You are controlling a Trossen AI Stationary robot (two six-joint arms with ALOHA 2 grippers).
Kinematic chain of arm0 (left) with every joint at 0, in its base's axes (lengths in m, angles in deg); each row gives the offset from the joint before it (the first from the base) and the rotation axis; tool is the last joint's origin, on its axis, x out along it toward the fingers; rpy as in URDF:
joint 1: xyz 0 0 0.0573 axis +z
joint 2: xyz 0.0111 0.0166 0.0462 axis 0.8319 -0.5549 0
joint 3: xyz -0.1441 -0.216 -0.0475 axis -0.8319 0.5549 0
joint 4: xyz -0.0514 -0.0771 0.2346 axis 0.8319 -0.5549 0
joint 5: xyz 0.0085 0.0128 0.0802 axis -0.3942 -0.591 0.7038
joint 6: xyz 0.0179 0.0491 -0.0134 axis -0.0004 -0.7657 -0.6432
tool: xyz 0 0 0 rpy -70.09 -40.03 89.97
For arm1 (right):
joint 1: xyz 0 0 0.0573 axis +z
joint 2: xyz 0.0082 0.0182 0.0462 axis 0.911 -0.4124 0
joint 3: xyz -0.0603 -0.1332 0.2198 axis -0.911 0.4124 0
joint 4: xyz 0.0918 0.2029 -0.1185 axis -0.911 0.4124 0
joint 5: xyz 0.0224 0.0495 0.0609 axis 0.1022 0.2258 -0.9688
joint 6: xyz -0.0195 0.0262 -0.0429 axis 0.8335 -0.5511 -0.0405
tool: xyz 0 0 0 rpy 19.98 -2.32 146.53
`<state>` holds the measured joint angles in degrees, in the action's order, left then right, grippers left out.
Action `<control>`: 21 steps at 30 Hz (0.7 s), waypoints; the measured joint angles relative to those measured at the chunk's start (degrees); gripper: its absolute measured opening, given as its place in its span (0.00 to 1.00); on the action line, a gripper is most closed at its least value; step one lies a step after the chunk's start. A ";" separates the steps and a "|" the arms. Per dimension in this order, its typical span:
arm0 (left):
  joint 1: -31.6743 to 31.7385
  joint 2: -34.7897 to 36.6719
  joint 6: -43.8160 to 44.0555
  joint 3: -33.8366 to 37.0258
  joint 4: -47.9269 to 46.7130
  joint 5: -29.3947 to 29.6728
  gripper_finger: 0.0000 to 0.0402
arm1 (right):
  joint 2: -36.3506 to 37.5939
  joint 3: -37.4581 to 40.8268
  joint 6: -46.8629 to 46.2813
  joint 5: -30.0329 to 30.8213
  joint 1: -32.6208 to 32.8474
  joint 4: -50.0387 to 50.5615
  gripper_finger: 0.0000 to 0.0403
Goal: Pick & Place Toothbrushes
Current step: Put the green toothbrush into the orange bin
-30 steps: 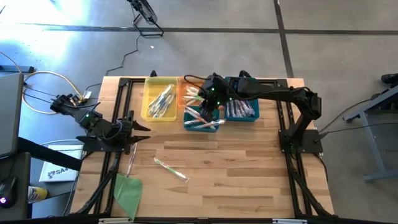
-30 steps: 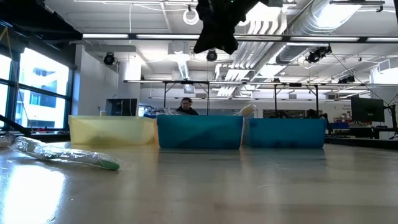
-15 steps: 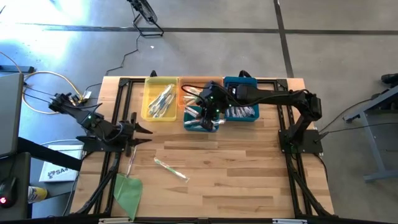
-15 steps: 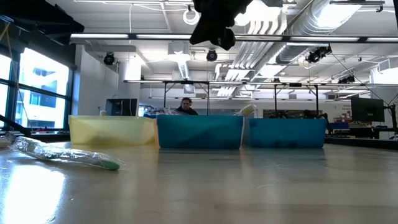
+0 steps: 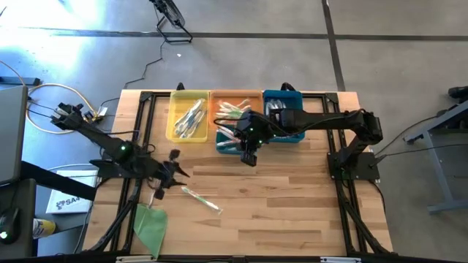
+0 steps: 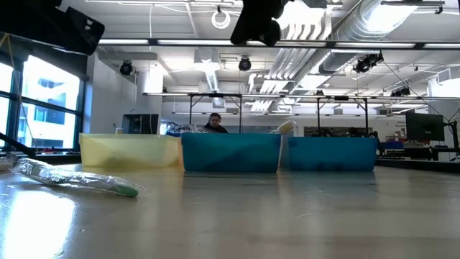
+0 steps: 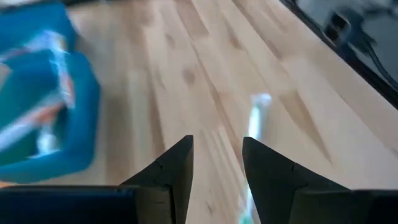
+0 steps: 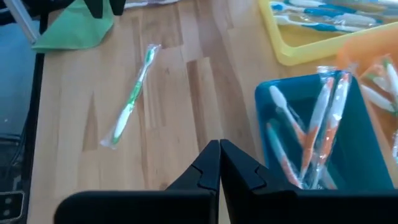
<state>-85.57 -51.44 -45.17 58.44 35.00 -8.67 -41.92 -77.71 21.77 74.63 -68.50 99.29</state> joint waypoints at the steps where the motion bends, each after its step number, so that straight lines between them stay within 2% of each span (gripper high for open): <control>1: 0.00 -2.00 -0.15 -1.01 -0.71 -1.20 0.33 | 0.00 -0.01 -0.02 0.02 0.29 0.22 0.01; 11: 0.02 -18.06 -4.94 -10.55 -13.40 -8.89 0.33 | 0.00 0.00 -2.21 -0.07 2.15 5.73 0.00; 18: 0.03 -23.96 -4.37 -10.96 -11.94 -11.54 0.33 | 2.07 0.00 -1.57 0.32 4.55 8.20 0.00; 21: 0.04 -25.20 -3.84 -10.96 -11.75 -12.32 0.33 | 4.30 0.21 -1.03 3.24 5.76 7.73 0.00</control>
<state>-85.53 -76.64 -49.01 47.47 23.25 -20.98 -37.62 -77.51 20.74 77.87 -62.74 107.01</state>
